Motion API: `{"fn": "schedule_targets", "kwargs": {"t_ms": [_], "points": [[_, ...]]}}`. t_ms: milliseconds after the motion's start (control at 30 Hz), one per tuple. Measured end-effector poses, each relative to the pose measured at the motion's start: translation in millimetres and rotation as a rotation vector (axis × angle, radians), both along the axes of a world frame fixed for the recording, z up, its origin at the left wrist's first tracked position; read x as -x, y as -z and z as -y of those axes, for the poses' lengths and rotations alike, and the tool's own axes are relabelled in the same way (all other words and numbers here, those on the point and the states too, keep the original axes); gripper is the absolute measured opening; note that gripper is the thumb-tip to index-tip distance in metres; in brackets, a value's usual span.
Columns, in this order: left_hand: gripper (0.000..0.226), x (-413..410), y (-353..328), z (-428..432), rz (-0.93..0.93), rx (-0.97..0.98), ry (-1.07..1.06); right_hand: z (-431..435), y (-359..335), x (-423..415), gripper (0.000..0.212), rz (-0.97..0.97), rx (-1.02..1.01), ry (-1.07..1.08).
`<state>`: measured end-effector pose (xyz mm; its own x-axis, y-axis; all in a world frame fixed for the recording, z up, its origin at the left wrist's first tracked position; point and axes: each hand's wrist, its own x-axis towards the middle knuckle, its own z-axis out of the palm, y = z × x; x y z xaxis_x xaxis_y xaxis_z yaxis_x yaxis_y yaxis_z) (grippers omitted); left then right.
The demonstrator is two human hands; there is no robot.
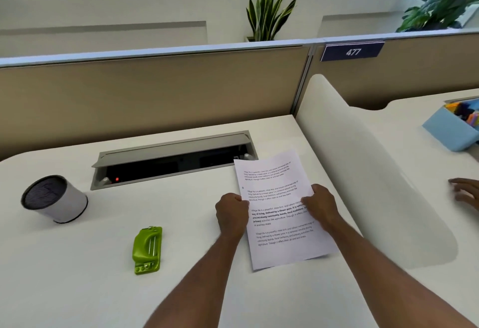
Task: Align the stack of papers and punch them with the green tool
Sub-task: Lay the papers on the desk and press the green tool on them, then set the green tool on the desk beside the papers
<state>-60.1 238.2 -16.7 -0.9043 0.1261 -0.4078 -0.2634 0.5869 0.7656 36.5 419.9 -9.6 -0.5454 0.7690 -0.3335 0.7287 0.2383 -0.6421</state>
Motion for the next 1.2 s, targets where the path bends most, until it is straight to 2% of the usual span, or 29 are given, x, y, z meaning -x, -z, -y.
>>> {"fn": "schedule_targets", "kwargs": {"t_ms": [100, 167, 233, 367, 467, 600, 700, 833, 933, 1067, 1200], "points": [[0.008, -3.0, 10.3, -3.1, -0.033, 0.045, 0.014, -7.4, 10.3, 2.1, 0.006, 0.05, -0.04, -0.031], [0.01, -4.8, 13.1, -4.5, -0.078, 0.083, 0.038, -9.5, 17.1, 4.6, 0.015, 0.082, -0.054, -0.033], [0.022, -6.2, 14.3, -5.1, -0.101, 0.124, 0.063, -5.8, 19.8, 8.9, 0.03, 0.124, -0.103, -0.025], [0.042, -11.8, 13.3, 0.7, -0.087, 0.147, 0.124, 25.3, 12.1, 14.0, 0.039, 0.336, -0.369, 0.02], [0.049, -16.2, 9.6, 11.5, -0.085, 0.163, 0.14, 59.1, 9.5, 14.3, 0.04, 0.313, -0.513, -0.055], [0.046, -24.0, 2.9, 42.3, -0.141, 0.14, 0.077, 119.0, 14.1, 16.1, 0.055, 0.12, -0.418, -0.294], [0.04, -28.2, -4.6, 79.2, -0.241, 0.129, -0.004, 167.8, 14.7, 21.7, 0.055, 0.013, -0.357, -0.463], [0.034, -24.3, -8.9, 131.8, -0.354, 0.113, -0.123, 221.7, 16.7, 31.7, 0.054, -0.021, -0.355, -0.668], [0.03, -16.5, -9.0, 166.7, -0.437, 0.207, -0.16, 247.6, 19.0, 37.6, 0.056, 0.008, -0.37, -0.739], [0.038, -2.5, -5.6, 198.3, -0.412, 0.346, -0.148, 262.8, 20.7, 42.9, 0.057, 0.061, -0.367, -0.774], [0.052, 10.3, 0.1, 209.3, -0.247, 0.326, -0.136, 266.8, 21.1, 45.9, 0.058, 0.091, -0.371, -0.774]]}}
